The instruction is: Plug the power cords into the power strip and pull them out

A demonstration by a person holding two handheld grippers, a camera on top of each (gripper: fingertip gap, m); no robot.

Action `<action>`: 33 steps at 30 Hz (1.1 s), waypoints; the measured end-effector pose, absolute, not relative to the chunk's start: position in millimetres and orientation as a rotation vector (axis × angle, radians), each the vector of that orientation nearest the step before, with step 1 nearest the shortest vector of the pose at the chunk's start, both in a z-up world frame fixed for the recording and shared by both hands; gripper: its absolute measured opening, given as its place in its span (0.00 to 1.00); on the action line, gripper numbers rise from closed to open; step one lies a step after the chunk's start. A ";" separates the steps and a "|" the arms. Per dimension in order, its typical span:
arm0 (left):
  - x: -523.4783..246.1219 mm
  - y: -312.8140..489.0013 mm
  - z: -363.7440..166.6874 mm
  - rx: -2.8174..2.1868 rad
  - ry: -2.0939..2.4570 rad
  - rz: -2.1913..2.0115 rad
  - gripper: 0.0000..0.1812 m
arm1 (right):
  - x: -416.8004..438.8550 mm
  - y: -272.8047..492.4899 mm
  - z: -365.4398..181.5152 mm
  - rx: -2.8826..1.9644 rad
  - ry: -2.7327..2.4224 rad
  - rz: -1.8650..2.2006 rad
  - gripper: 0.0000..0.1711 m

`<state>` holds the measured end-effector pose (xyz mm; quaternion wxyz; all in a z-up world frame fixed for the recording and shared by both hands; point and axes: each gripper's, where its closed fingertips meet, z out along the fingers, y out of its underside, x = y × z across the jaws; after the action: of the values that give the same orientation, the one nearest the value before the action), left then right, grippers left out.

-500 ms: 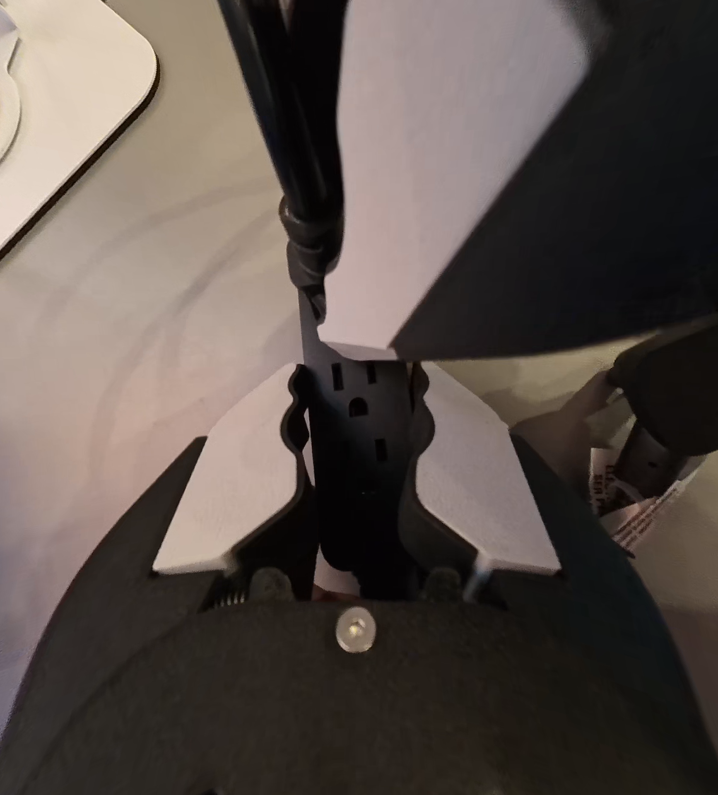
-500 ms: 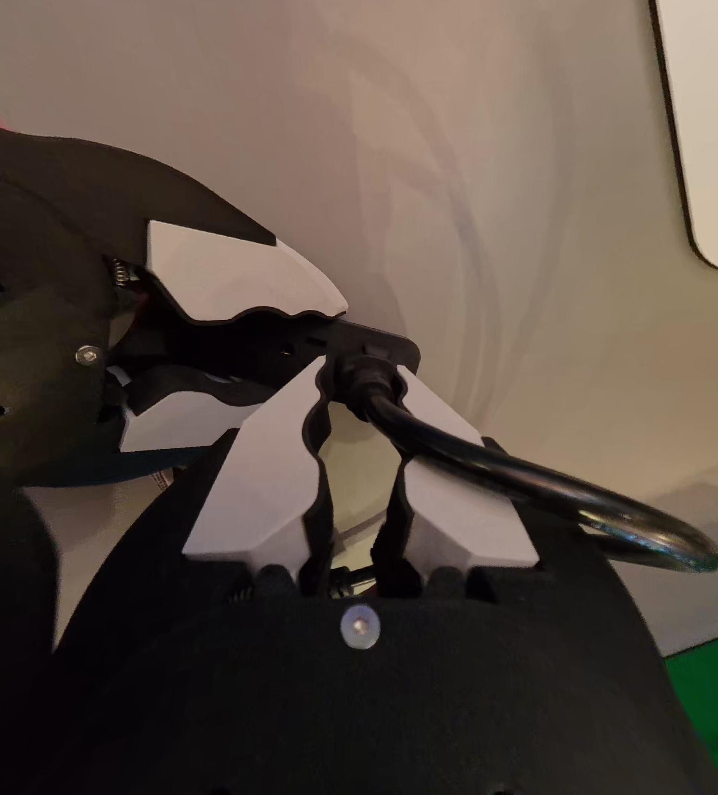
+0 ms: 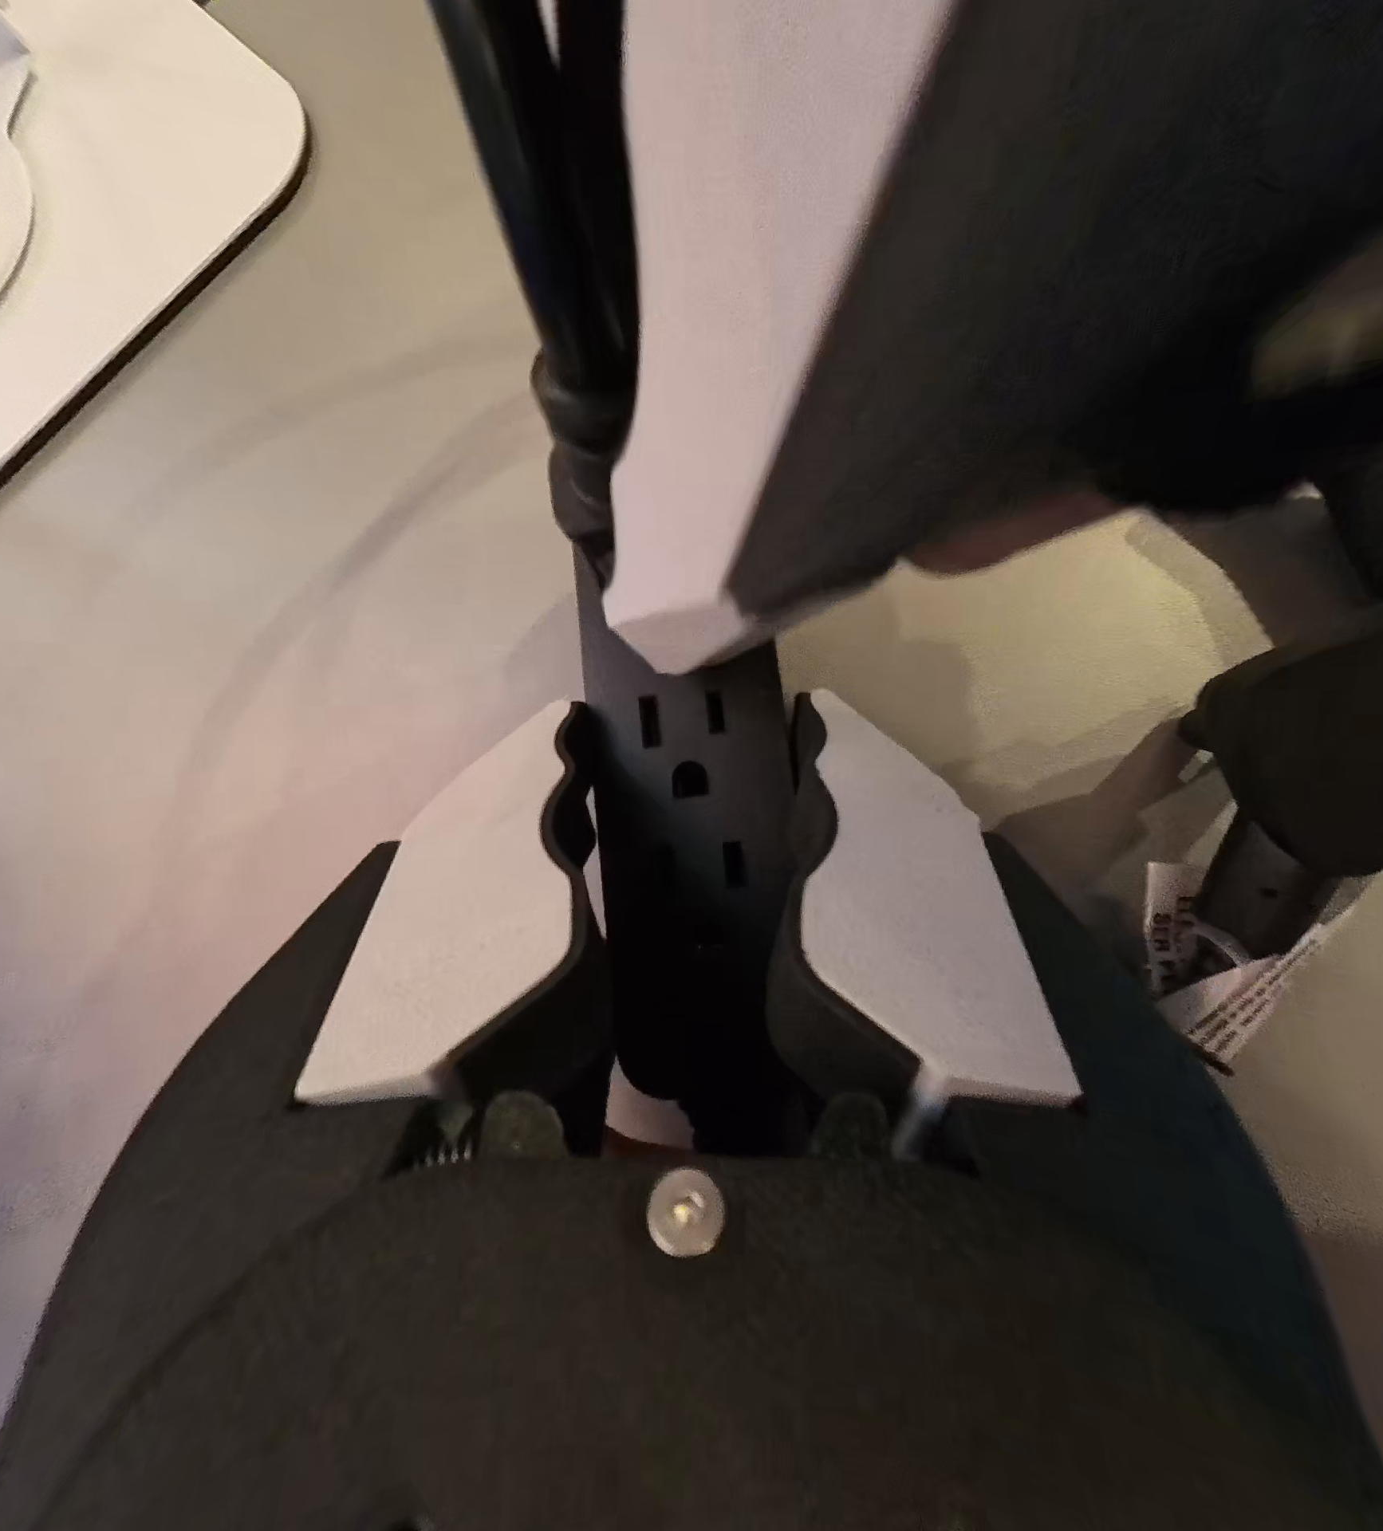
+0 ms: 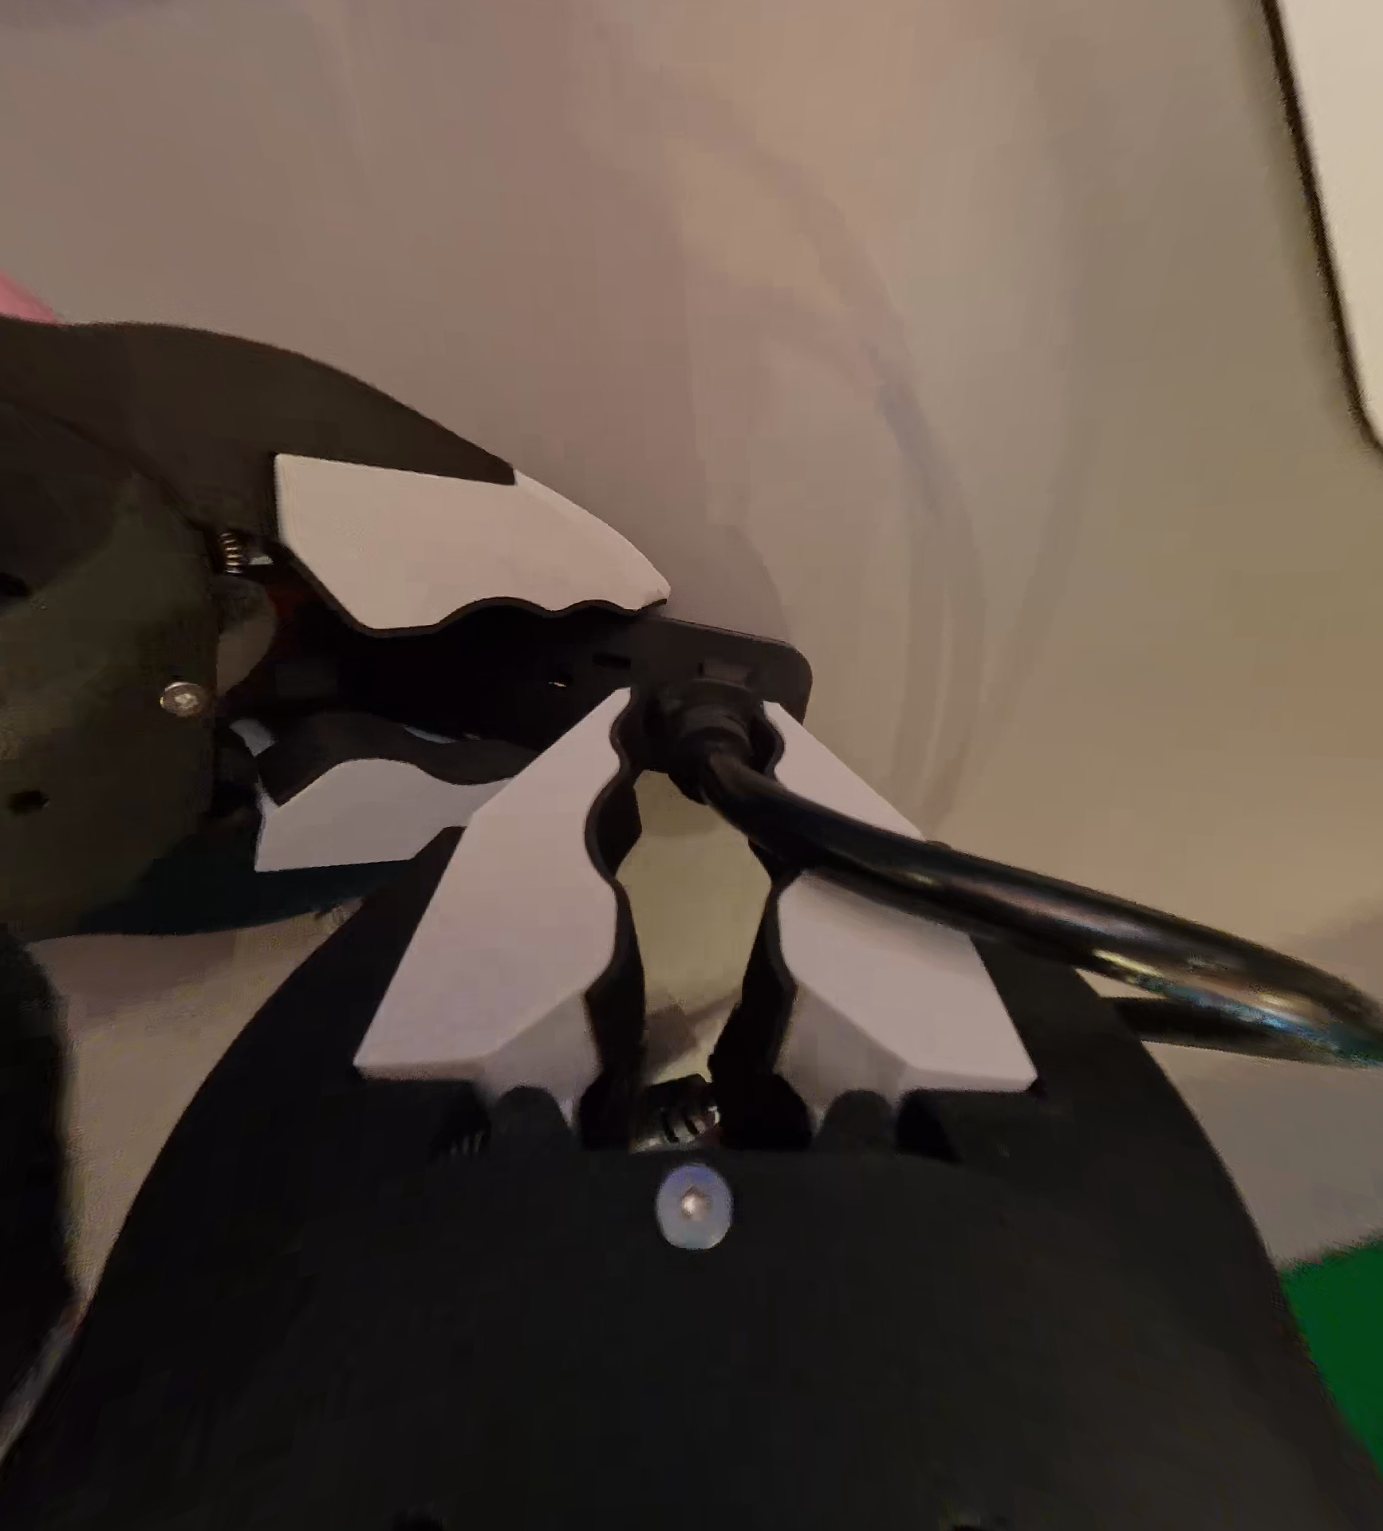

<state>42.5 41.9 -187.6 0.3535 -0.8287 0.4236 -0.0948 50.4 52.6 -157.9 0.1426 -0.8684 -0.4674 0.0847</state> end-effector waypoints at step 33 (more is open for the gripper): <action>43.8 41.8 -188.8 -2.160 1.085 -0.349 0.25 | 50.8 53.8 -144.0 -2.512 -1.196 0.317 0.11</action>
<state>43.8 41.8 -188.8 0.3425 -0.8310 0.4173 -0.1341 50.8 53.8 -144.0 0.1700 -0.8840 -0.4210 0.1115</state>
